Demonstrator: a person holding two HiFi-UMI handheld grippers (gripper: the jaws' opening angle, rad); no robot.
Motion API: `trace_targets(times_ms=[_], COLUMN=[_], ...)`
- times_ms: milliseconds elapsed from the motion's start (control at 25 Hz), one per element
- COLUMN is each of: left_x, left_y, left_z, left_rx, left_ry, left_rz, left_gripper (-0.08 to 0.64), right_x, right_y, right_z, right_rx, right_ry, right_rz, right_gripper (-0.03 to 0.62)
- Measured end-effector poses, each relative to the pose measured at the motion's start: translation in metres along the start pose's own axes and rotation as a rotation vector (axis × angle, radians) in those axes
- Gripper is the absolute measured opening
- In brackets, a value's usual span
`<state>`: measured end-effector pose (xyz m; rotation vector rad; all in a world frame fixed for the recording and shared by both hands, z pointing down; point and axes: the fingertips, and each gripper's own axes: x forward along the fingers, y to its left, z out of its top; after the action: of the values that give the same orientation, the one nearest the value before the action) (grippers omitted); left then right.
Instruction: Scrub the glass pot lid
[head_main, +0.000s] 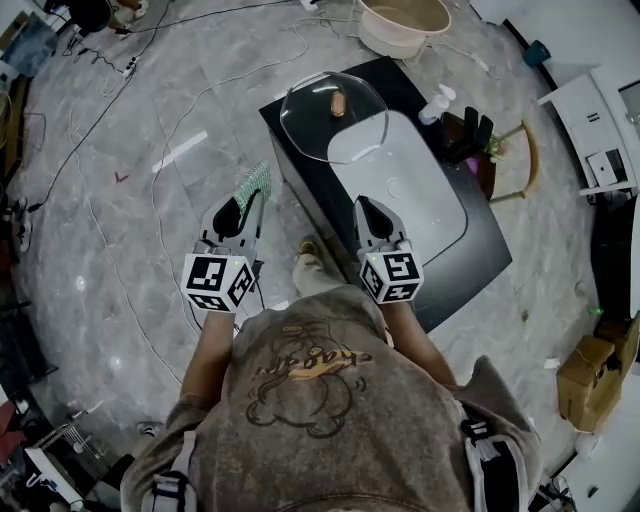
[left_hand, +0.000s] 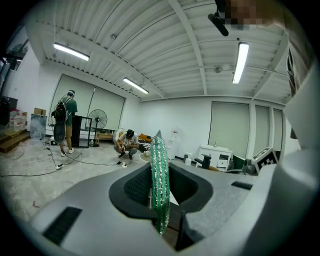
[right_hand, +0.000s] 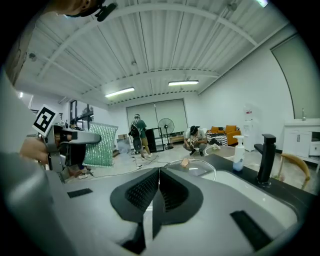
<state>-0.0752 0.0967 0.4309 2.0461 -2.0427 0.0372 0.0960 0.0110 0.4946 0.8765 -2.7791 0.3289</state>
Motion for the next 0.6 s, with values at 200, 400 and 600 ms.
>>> trace_targets(times_ms=[200,400,600], left_x=[0.033,0.047,0.051], left_y=[0.023,0.049,0.074], left_z=[0.015,0.027,0.036], left_rx=[0.004,-0.001,-0.008], left_ry=[0.001,-0.009,-0.011], left_rz=[0.024,0.075,0.103], left_gripper=[0.086,0.086,0.086], right_x=[0.042,0.079,0.111], right_y=[-0.01,-0.005,0.009], right_z=[0.013,0.021,0.03], right_rx=[0.002,-0.008,-0.017], right_ry=[0.007,0.024,0.037], right_rz=[0.031,0.098,0.128], right_gripper=[0.028,0.028,0.028])
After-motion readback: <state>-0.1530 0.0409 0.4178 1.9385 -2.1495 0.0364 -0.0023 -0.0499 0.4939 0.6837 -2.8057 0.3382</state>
